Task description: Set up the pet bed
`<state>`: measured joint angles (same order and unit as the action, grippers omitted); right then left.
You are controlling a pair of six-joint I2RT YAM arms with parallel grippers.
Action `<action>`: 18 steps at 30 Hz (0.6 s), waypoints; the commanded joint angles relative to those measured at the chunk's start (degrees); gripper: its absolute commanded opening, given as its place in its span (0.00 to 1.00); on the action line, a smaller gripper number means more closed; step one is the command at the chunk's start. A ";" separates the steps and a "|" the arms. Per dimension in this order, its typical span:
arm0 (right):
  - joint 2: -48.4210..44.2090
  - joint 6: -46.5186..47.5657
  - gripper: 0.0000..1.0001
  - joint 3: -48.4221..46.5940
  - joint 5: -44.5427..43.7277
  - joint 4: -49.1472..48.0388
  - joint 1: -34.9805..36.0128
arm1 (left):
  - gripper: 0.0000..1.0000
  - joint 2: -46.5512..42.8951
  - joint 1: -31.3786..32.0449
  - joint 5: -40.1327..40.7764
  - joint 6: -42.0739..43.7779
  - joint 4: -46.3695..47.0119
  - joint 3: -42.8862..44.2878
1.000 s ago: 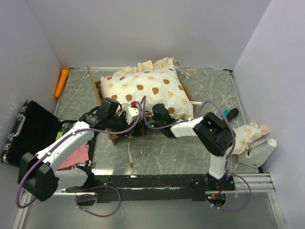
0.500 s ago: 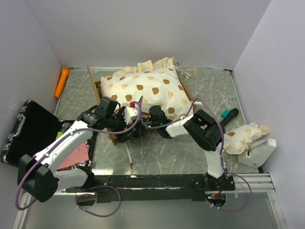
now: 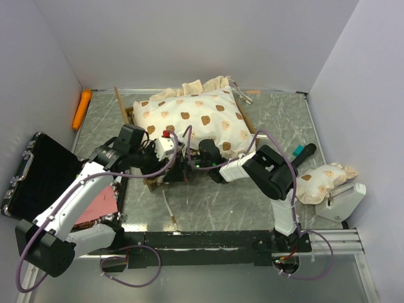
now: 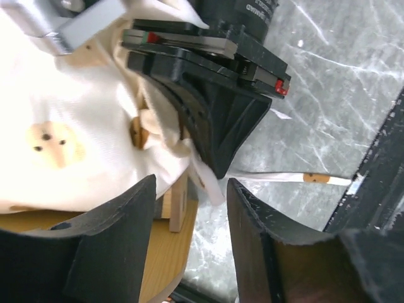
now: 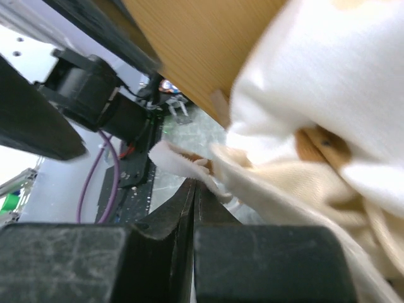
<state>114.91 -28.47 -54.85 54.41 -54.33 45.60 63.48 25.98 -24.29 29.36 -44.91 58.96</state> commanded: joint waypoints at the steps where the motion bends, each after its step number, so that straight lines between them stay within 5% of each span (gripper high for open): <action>1: 0.49 2.63 0.00 -1.76 -3.08 2.20 0.10 | 0.52 -1.96 -1.10 5.64 0.78 0.42 3.01; 10: -0.21 0.26 0.00 0.62 -5.10 -2.71 -0.17 | 0.43 1.38 5.13 18.66 7.10 12.02 -4.46; 18: 0.14 -1.06 0.00 0.97 -7.30 -4.91 -0.43 | 0.33 2.27 3.30 17.28 14.75 14.22 -8.24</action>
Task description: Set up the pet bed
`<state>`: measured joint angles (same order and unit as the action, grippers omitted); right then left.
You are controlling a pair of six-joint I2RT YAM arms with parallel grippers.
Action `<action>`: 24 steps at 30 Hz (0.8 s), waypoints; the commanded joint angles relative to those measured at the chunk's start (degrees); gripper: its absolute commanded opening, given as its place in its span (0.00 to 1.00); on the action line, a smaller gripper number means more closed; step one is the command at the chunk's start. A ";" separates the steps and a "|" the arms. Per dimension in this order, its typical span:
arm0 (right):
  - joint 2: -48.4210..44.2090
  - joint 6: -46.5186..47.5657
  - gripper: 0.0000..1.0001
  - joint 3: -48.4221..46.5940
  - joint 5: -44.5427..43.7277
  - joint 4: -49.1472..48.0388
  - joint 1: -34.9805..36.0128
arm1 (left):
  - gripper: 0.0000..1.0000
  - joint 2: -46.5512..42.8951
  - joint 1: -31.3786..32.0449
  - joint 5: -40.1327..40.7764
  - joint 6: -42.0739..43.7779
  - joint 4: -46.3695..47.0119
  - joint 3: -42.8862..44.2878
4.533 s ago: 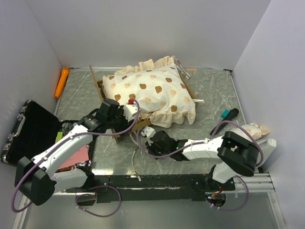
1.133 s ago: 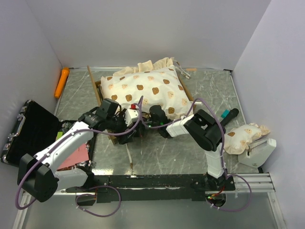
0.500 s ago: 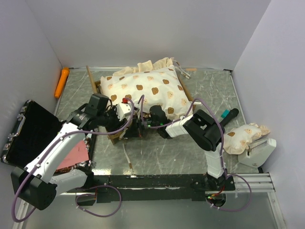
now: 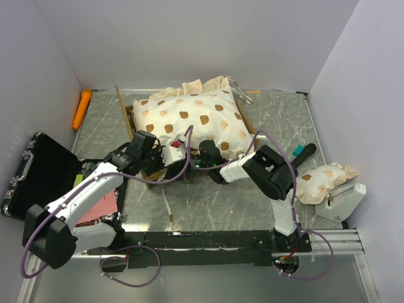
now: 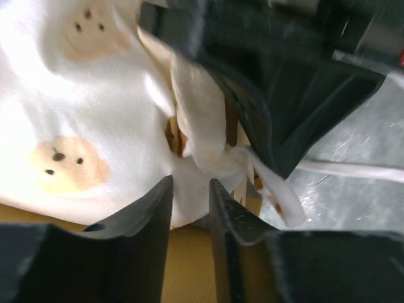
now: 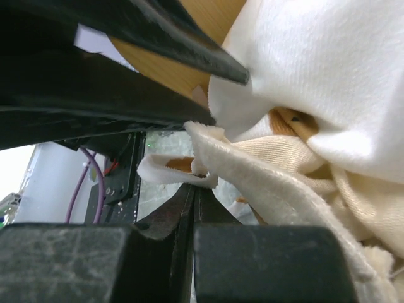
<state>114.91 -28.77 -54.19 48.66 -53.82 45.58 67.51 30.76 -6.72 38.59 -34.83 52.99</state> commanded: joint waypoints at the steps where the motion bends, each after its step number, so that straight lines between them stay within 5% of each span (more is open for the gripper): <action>1: 0.14 -1.10 0.00 0.49 -1.82 -5.94 -0.58 | 0.34 -2.98 -2.45 -3.44 7.53 4.33 -3.15; 4: 0.22 -1.81 0.00 0.84 -1.82 -7.08 -0.85 | 0.39 -4.75 -4.31 -12.86 12.73 1.88 -4.21; 14: 0.40 -3.39 0.00 1.37 -2.52 -9.98 -0.85 | 0.48 -0.53 -4.13 -22.10 13.53 -2.95 -1.67; 24: 0.22 -5.23 0.00 1.11 -2.43 -12.27 -0.85 | 0.46 1.14 -4.13 -20.71 12.66 -7.20 -1.22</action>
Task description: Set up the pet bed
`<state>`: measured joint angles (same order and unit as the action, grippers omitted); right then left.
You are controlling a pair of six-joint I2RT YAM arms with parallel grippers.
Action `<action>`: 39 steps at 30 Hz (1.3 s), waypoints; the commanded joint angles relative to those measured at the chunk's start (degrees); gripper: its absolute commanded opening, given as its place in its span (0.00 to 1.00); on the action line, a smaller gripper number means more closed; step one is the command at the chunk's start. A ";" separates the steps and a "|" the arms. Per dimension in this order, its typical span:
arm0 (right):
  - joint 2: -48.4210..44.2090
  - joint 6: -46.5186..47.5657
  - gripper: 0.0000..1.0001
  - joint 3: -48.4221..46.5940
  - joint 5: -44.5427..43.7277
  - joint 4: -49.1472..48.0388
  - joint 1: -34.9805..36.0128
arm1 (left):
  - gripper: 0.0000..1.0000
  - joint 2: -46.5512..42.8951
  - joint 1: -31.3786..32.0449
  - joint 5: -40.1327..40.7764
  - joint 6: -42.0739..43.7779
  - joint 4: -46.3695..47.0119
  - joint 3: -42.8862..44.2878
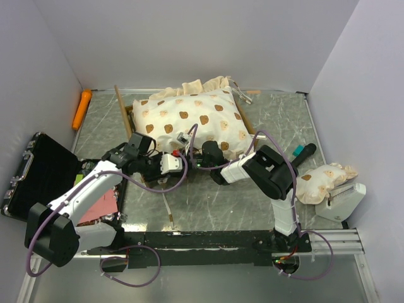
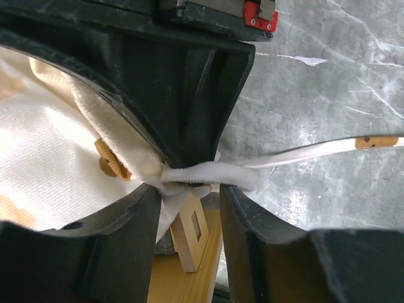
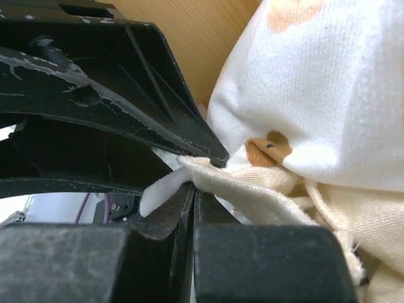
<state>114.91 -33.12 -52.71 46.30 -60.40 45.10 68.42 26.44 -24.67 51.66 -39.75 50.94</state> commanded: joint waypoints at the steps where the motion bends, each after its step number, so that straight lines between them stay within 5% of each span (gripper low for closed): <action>1: 0.40 -1.24 0.00 -0.46 0.10 -6.04 -0.37 | 0.46 0.31 0.19 -1.54 -1.64 -0.26 0.13; 12: 0.40 -1.15 0.00 0.15 0.54 -6.31 -0.37 | 0.22 3.39 0.11 -0.90 -7.01 5.04 -0.05; 15: 0.40 -1.15 0.00 -0.20 0.63 -6.22 -0.37 | 0.01 2.16 0.19 -1.79 -6.66 4.59 -0.66; 20: -1.44 0.16 0.00 1.37 -1.30 -4.47 -0.37 | 0.01 -0.30 0.02 -0.57 -9.37 3.98 -1.02; 21: -2.58 0.95 0.05 1.90 -2.61 -1.33 -0.37 | 0.01 -0.92 0.11 0.66 -10.86 4.41 -0.93; 24: -7.66 6.65 0.45 4.35 -7.26 10.09 0.07 | 0.01 -3.11 0.11 4.79 -15.70 4.86 -0.58; 32: -23.14 19.58 0.57 13.15 -36.87 35.51 8.76 | 0.01 -9.53 0.02 7.79 -20.28 3.63 -1.19; 39: -19.66 19.33 0.69 14.31 -43.84 29.56 19.14 | 0.01 -10.94 0.02 6.03 -20.81 2.22 -2.16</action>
<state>93.06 -15.51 -38.68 9.13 -28.93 61.63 59.70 26.46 -18.06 33.19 -36.03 49.60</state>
